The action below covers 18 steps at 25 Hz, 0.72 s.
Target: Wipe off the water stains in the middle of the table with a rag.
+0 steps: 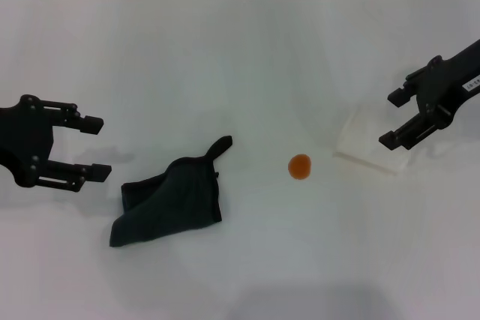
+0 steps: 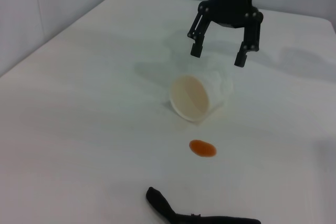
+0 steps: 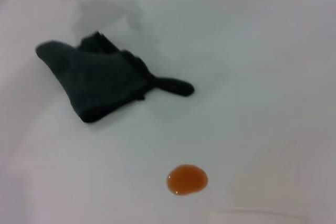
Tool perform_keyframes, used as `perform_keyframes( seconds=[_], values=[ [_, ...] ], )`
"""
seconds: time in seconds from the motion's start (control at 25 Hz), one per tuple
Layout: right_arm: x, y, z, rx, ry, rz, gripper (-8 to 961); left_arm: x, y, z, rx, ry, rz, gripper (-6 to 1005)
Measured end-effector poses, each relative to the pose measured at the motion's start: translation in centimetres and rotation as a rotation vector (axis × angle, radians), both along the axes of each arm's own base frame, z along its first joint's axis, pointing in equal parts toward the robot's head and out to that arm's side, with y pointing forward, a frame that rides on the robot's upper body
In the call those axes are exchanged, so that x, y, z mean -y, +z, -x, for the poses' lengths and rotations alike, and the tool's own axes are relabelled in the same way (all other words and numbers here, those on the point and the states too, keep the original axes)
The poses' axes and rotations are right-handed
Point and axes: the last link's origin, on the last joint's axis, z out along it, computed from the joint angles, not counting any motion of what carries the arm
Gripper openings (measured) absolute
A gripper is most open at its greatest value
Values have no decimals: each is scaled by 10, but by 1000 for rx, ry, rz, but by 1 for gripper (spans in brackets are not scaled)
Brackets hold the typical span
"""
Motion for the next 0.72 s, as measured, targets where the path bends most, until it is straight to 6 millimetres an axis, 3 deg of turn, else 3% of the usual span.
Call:
perform_keyframes(
  seconds=[0.28, 0.72],
  values=[
    [-5, -16, 15, 151, -37, 49, 870, 0, 0, 0, 0, -6, 1, 744],
    [-16, -54, 56, 341, -34, 142, 864, -1, -2, -2, 2, -28, -3, 744]
  ],
)
